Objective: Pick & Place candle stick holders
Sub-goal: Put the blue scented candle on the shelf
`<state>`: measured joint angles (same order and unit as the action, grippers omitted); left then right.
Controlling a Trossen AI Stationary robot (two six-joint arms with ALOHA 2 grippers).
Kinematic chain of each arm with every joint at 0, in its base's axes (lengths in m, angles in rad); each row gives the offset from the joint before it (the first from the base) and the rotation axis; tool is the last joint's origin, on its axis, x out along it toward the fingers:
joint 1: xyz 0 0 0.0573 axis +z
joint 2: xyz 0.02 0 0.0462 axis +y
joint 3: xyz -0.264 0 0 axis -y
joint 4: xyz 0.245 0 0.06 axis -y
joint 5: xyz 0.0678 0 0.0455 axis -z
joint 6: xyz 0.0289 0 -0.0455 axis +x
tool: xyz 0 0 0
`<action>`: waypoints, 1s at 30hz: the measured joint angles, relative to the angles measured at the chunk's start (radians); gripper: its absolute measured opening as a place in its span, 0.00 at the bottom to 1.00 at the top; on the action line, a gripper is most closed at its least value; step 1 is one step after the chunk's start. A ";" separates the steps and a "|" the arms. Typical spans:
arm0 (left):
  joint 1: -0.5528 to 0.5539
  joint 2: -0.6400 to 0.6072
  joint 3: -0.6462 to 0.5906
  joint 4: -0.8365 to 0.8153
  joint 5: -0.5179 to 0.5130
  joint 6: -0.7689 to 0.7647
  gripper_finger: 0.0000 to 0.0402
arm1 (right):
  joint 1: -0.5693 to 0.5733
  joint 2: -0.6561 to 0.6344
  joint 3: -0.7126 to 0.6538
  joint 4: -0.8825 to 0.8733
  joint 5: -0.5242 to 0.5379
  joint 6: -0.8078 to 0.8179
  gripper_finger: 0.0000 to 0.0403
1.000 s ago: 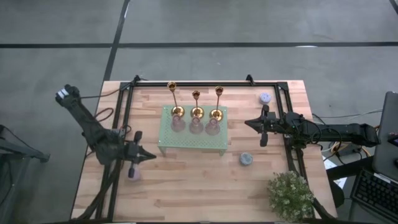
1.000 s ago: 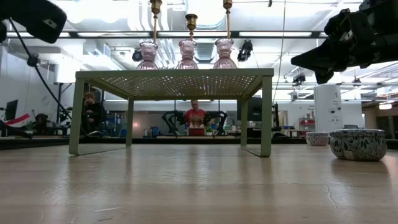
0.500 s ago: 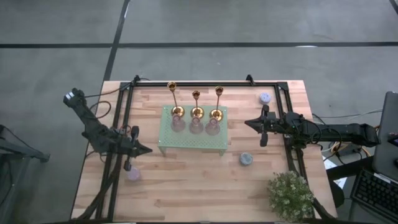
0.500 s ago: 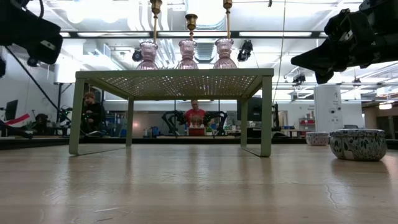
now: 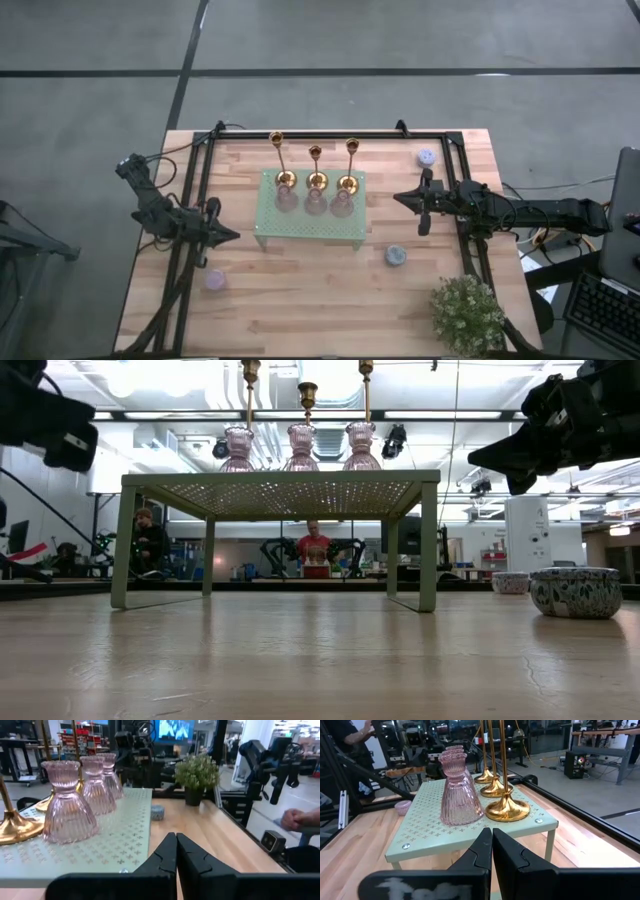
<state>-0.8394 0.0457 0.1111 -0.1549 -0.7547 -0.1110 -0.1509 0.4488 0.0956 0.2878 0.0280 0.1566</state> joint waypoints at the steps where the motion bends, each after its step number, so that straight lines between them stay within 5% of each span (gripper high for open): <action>1: 0.000 -0.015 -0.006 -0.001 -0.001 0.002 0.01 | 0.000 0.000 0.000 0.000 0.000 0.000 0.02; 30: 0.006 -0.043 -0.014 -0.131 -0.082 -0.015 0.01 | 0.000 -0.001 0.000 -0.052 0.000 0.000 0.02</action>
<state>-0.8333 0.0025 0.0975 -0.2855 -0.8372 -0.1261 -0.1509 0.4480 0.0952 0.2359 0.0280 0.1566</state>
